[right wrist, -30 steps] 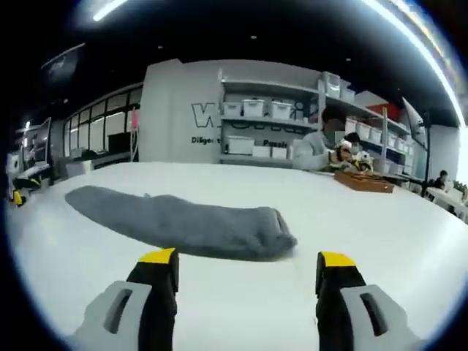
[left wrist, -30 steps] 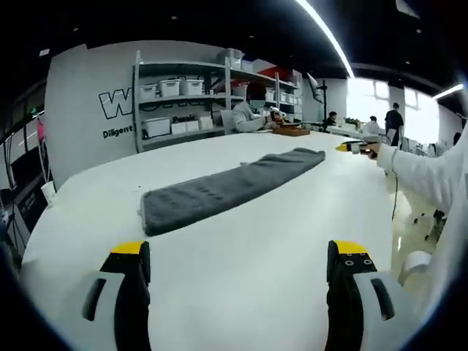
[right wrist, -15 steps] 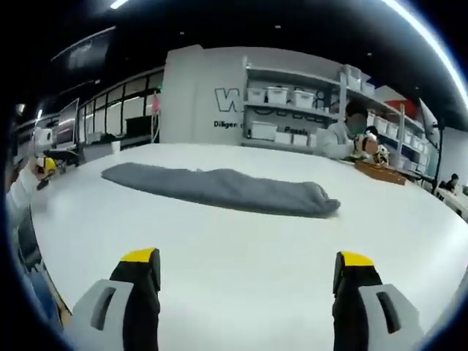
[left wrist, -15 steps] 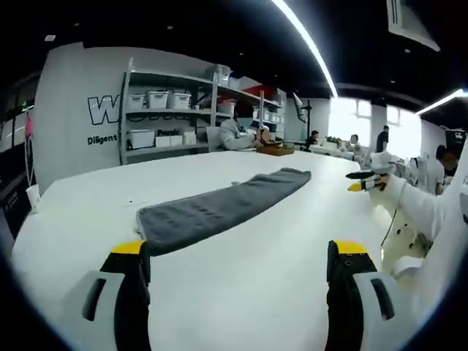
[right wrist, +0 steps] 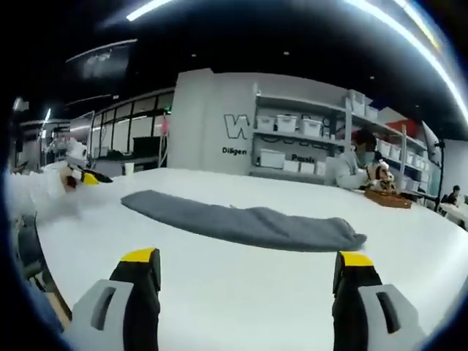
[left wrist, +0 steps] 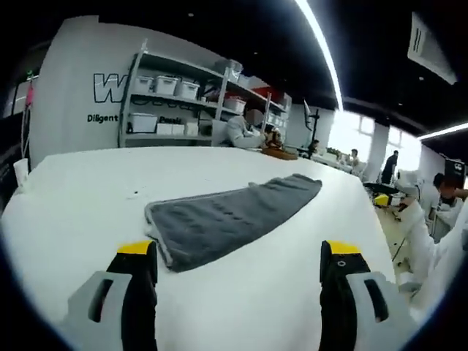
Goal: Open the folded towel by lifting each exposed corner and separating the folded layers until the towel lies flat within the target outline without major curled edges
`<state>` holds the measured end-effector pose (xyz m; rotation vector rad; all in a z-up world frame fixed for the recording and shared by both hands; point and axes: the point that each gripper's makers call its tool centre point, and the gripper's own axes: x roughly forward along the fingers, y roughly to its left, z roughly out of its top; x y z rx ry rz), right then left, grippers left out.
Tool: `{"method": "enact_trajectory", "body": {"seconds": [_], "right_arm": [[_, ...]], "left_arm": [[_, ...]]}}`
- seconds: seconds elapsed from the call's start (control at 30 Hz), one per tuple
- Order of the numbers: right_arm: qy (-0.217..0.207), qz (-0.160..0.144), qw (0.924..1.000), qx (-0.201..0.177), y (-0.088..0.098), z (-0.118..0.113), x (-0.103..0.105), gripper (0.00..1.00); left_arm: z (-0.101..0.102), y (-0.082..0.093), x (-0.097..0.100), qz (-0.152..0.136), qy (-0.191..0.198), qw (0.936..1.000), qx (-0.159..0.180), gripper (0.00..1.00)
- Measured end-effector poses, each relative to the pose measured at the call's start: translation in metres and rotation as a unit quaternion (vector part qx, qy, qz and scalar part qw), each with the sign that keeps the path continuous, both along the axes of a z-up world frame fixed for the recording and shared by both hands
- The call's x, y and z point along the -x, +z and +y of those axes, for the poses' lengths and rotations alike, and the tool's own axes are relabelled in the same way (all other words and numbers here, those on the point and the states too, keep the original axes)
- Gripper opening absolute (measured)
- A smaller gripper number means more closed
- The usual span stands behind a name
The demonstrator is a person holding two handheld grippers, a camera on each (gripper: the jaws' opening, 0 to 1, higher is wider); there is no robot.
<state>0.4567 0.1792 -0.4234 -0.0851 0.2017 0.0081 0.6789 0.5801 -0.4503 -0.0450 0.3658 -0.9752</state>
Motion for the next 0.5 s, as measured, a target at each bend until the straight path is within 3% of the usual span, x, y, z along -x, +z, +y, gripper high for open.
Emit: {"method": "enact_trajectory", "body": {"seconds": [0.13,0.23,0.37,0.4,0.5], "right_arm": [[0.008,0.008,0.9996,0.024,0.016,0.011,0.004,0.99],[0.005,0.003,0.9996,0.026,0.019,0.013,0.012,0.98],[0.008,-0.009,0.9998,0.019,0.019,0.015,0.019,0.96],[0.012,-0.009,0.9997,0.019,0.018,0.017,0.020,0.96],[0.035,0.005,0.9992,0.020,0.011,0.024,0.021,0.96]], "left_arm": [[-0.003,-0.017,-0.021,0.015,0.008,0.9996,-0.022,0.81],[0.001,-0.033,-0.037,0.029,0.039,0.9970,-0.061,0.80],[-0.004,-0.043,-0.046,0.043,0.043,0.9952,-0.077,0.73],[-0.004,-0.044,-0.049,0.047,0.046,0.9950,-0.075,0.71],[-0.012,-0.051,-0.055,0.093,0.064,0.9923,-0.049,0.69]]}}
